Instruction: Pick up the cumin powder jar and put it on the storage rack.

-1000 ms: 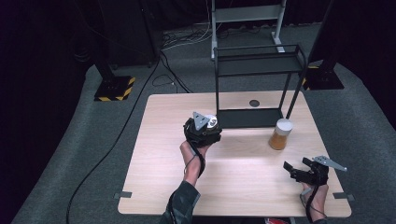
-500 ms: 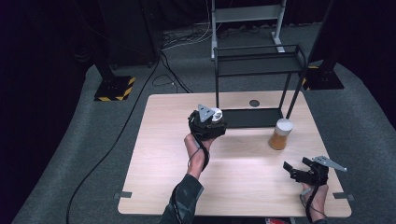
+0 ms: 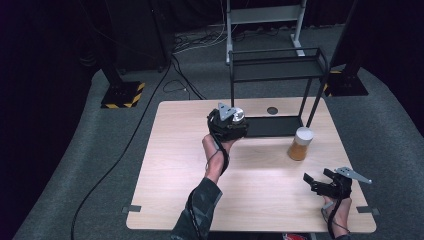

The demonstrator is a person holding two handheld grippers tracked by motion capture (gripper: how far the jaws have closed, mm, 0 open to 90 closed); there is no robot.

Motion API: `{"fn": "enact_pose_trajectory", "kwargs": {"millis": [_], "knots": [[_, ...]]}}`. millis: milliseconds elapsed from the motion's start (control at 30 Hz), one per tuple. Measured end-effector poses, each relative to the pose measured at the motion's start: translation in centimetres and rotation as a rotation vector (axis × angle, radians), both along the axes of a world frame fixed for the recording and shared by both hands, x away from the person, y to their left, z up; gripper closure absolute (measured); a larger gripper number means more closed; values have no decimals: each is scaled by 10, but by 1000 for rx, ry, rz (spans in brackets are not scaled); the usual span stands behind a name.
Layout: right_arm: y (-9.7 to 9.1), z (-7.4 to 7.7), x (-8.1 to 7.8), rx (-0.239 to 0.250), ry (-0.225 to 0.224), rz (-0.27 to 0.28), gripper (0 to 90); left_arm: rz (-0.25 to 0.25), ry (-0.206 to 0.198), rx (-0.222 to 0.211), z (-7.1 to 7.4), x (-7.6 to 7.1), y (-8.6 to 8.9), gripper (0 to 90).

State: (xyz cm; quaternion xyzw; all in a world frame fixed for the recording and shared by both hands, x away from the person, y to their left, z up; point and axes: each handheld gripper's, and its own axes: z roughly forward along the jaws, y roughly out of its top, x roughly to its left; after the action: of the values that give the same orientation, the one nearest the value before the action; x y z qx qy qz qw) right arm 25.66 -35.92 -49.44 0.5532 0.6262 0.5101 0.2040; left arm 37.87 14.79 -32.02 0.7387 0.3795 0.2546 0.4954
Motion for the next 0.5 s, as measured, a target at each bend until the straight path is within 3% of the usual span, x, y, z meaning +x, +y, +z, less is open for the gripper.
{"fn": "enact_pose_trajectory", "kwargs": {"millis": [500], "knots": [[-1,-1,0,6,-3,1,0,-25,5,13,21,17,-13,301]]}}
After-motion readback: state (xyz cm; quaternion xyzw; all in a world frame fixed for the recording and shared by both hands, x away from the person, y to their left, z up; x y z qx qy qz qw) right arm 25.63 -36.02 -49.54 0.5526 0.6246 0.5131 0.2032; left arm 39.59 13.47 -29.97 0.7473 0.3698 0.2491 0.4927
